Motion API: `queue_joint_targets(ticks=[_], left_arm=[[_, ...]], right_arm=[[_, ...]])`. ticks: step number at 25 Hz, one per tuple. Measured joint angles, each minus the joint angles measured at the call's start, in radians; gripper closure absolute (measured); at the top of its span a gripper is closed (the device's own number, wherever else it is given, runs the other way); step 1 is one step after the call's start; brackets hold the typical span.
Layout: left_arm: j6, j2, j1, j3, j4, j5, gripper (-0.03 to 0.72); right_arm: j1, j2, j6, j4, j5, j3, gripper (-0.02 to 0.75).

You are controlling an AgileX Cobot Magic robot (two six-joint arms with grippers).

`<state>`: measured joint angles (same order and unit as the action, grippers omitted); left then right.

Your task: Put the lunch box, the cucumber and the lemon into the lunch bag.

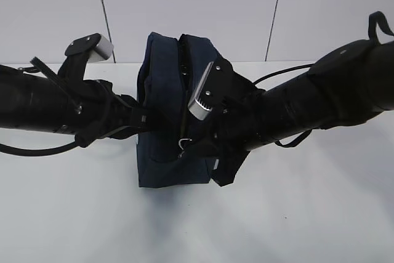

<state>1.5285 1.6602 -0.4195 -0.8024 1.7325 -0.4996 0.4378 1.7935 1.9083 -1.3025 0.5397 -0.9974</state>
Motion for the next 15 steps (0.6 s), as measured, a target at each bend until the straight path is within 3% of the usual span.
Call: queue_joint_targets(ticks=[15], left_arm=[[0.000, 0.000, 0.000, 0.000, -0.004, 0.000, 0.693]], right_arm=[[0.000, -0.024, 0.000, 0.002, 0.015, 0.002, 0.730]])
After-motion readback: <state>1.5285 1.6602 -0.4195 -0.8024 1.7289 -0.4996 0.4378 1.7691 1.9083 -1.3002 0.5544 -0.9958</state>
